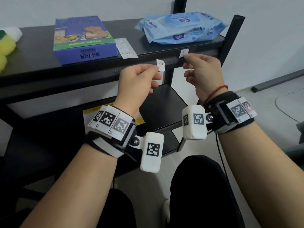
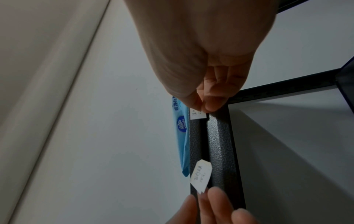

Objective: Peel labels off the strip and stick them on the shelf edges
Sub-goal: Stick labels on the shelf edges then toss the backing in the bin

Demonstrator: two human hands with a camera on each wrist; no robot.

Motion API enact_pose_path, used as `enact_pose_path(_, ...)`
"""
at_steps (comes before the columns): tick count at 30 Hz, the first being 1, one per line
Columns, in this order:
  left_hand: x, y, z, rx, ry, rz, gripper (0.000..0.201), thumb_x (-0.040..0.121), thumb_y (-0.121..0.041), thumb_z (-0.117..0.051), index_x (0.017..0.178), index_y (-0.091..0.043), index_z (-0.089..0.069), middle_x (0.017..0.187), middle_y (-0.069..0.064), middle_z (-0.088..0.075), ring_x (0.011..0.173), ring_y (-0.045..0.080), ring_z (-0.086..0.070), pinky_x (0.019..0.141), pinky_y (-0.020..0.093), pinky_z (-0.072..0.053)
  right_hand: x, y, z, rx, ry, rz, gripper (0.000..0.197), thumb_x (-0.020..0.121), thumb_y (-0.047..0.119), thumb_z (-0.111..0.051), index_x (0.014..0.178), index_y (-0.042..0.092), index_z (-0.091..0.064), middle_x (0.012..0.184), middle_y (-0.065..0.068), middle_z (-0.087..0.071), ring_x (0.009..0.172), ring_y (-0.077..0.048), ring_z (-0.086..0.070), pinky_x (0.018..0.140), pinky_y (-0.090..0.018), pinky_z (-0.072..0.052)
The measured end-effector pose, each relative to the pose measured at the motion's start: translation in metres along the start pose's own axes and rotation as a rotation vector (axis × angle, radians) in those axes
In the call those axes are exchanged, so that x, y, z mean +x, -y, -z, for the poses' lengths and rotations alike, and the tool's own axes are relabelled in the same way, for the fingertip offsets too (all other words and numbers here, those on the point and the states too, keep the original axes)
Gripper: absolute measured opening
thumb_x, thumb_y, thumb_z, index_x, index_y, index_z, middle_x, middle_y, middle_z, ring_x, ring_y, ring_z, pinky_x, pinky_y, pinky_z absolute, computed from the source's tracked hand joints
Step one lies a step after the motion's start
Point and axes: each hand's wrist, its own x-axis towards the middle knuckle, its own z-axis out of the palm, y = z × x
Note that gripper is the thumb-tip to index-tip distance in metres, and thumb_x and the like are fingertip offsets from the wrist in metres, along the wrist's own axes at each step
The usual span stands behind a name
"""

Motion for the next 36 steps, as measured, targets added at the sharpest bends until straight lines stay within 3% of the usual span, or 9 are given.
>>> enact_pose_path(7,0.0,0.003,0.007,-0.024,0.01,-0.003,0.012,0.096,-0.023,-0.064,0.088,-0.023,-0.073,0.079,-0.005,-0.074,0.069,0.01,-0.065,0.058,0.019,-0.049,-0.006,0.006,0.0,0.023,-0.01,-0.029,0.009,0.092,0.011,-0.067,0.086,0.007,-0.062,0.057,0.0,-0.058,0.041,-0.013,-0.047,0.044,-0.021,-0.034)
enact_pose_path(11,-0.003,0.008,0.008,-0.039,0.011,0.004,0.012,0.095,-0.022,-0.064,0.087,-0.023,-0.072,0.077,-0.005,-0.074,0.065,0.008,-0.063,0.057,0.018,-0.048,-0.023,0.01,0.001,0.048,0.025,-0.033,0.009,0.091,0.01,-0.067,0.09,0.005,-0.059,0.049,0.004,-0.054,0.041,-0.012,-0.045,0.044,-0.02,-0.032)
enact_pose_path(21,-0.027,0.029,0.037,-0.023,-0.014,0.003,0.015,0.095,-0.035,-0.069,0.088,-0.022,-0.073,0.08,-0.005,-0.075,0.068,0.007,-0.065,0.061,0.022,-0.049,-0.075,-0.019,-0.034,-0.1,0.316,-0.15,0.015,0.089,0.016,-0.071,0.095,0.003,-0.066,0.053,0.001,-0.053,0.04,-0.01,-0.041,0.04,-0.018,-0.029)
enact_pose_path(23,-0.032,0.037,0.049,-0.004,-0.051,0.002,0.011,0.094,-0.03,-0.07,0.092,-0.02,-0.074,0.075,-0.008,-0.074,0.064,0.003,-0.063,0.06,0.02,-0.049,-0.083,-0.029,-0.045,-0.139,0.352,-0.168,0.017,0.089,0.017,-0.071,0.097,0.002,-0.067,0.052,0.002,-0.053,0.038,-0.009,-0.041,0.038,-0.017,-0.028)
enact_pose_path(26,-0.037,0.052,0.068,0.013,-0.127,0.017,0.008,0.094,-0.019,-0.069,0.089,-0.017,-0.073,0.071,-0.007,-0.071,0.058,0.002,-0.059,0.053,0.015,-0.046,-0.092,-0.043,-0.06,-0.211,0.411,-0.192,0.014,0.087,0.016,-0.072,0.083,0.004,-0.069,0.051,0.001,-0.054,0.039,-0.011,-0.041,0.038,-0.018,-0.027)
enact_pose_path(28,-0.041,0.07,0.084,0.027,-0.19,0.034,0.014,0.093,-0.015,-0.068,0.08,-0.019,-0.073,0.069,-0.006,-0.07,0.055,0.002,-0.058,0.051,0.013,-0.044,-0.096,-0.059,-0.071,-0.271,0.456,-0.228,0.014,0.085,0.017,-0.074,0.078,0.006,-0.069,0.052,0.0,-0.056,0.039,-0.013,-0.042,0.039,-0.019,-0.027)
enact_pose_path(32,-0.05,0.115,0.118,0.068,-0.344,0.132,0.021,0.091,-0.017,-0.066,0.073,-0.024,-0.073,0.068,-0.008,-0.072,0.057,0.001,-0.061,0.052,0.013,-0.044,-0.099,-0.111,-0.089,-0.436,0.48,-0.328,0.014,0.087,0.018,-0.069,0.086,0.004,-0.071,0.056,-0.001,-0.061,0.038,-0.013,-0.045,0.039,-0.019,-0.03)
enact_pose_path(36,-0.063,0.158,0.141,0.096,-0.353,0.282,0.019,0.093,-0.02,-0.068,0.075,-0.026,-0.071,0.073,-0.006,-0.072,0.057,0.002,-0.059,0.05,0.012,-0.044,-0.111,-0.183,-0.1,-0.53,0.5,-0.506,0.018,0.089,0.011,-0.064,0.072,0.01,-0.061,0.057,-0.004,-0.058,0.038,-0.013,-0.044,0.038,-0.017,-0.027)
